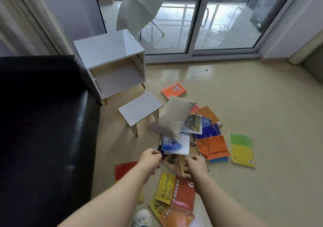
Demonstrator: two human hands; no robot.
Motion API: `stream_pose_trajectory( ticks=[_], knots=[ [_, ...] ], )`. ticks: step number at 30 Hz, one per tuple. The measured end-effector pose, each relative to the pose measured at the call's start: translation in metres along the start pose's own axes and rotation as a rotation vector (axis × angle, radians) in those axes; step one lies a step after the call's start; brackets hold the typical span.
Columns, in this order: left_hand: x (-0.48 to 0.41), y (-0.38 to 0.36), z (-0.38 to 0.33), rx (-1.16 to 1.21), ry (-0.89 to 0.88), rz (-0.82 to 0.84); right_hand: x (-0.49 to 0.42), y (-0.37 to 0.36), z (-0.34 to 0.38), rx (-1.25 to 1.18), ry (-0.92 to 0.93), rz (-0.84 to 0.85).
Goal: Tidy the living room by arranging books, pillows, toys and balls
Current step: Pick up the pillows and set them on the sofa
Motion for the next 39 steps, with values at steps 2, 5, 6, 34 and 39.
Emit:
stream_pose_trajectory(
  ticks=[2,5,6,34,39],
  knots=[
    [-0.016,-0.013,-0.010,0.000,0.039,0.009,-0.022,0.002,0.002,-0.024,-0.054,-0.005],
    [-0.044,-0.035,-0.023,0.038,0.118,-0.001,-0.061,0.010,0.008,-0.025,-0.109,-0.028],
    [-0.054,-0.046,-0.029,0.062,0.136,-0.007,-0.079,0.012,0.011,-0.001,-0.110,-0.034],
    [-0.469,-0.349,0.073,0.613,0.761,-0.343,-0.553,-0.060,-0.047,0.392,-0.263,0.208],
    [-0.449,-0.333,0.004,0.477,0.340,-0.321,-0.533,-0.049,-0.009,0.375,-0.218,0.201]
  ],
)
Point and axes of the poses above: each hand's wrist, its own x-axis away from the middle knuckle, its own y-axis out of the back of the hand, z = x × y, the point moved 8 cm from there along -x, towards the middle knuckle, and after that the axes turned 11 degrees about -z, right-handed, at the moved point
